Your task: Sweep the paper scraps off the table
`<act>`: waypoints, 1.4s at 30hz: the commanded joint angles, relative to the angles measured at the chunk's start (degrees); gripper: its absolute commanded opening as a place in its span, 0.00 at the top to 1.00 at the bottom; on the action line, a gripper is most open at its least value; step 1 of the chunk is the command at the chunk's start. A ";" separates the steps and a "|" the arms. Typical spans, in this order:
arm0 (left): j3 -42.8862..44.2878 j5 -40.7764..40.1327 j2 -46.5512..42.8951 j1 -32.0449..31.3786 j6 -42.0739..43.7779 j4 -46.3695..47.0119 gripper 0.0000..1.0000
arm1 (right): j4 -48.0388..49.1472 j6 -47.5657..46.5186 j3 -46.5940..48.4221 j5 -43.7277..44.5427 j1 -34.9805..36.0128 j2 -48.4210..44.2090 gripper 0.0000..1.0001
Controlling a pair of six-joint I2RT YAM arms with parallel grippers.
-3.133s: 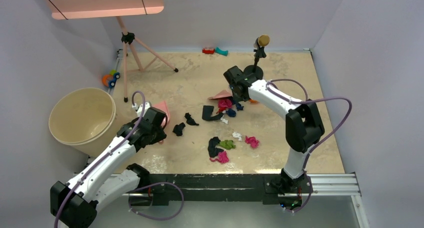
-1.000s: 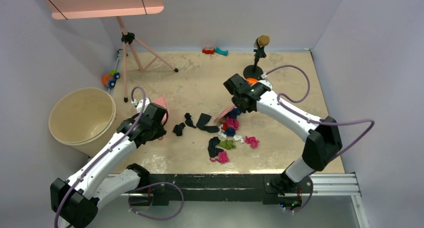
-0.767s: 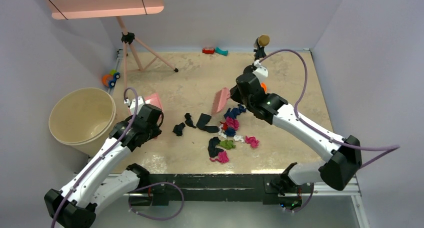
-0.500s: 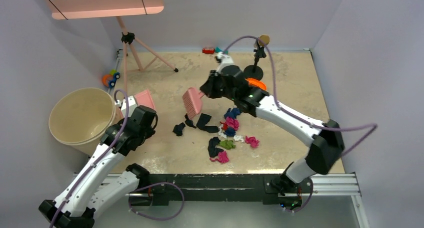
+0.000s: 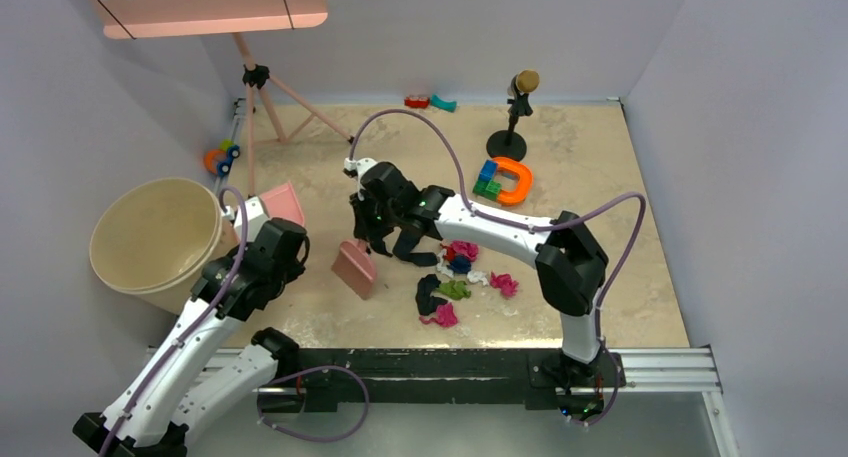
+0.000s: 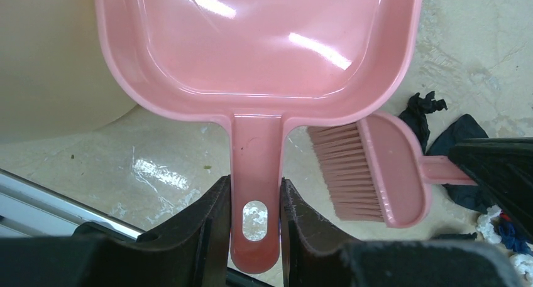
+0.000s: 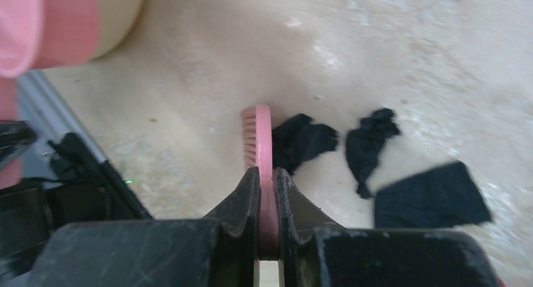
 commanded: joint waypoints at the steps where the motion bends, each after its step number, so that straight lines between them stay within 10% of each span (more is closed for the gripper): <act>1: 0.74 -1.33 0.61 -0.03 0.03 0.79 0.69 | -9.18 -7.13 3.50 14.18 -1.76 -2.37 1.00; 8: -0.87 4.11 1.69 -0.04 4.05 6.22 0.71 | -13.00 -16.21 6.23 25.06 -4.35 -10.10 1.00; 18: -2.41 16.18 3.72 -0.14 12.68 15.71 0.73 | -16.13 -27.40 -6.12 -13.12 -3.67 -24.80 1.00; 28: -2.68 19.97 7.00 -0.59 13.92 19.12 0.74 | -10.72 -28.80 -28.50 -19.46 -0.64 -33.70 1.00; 42: -2.35 19.17 6.84 -0.69 14.02 18.63 0.74 | -3.91 -36.16 -25.04 22.40 -0.89 -33.80 1.00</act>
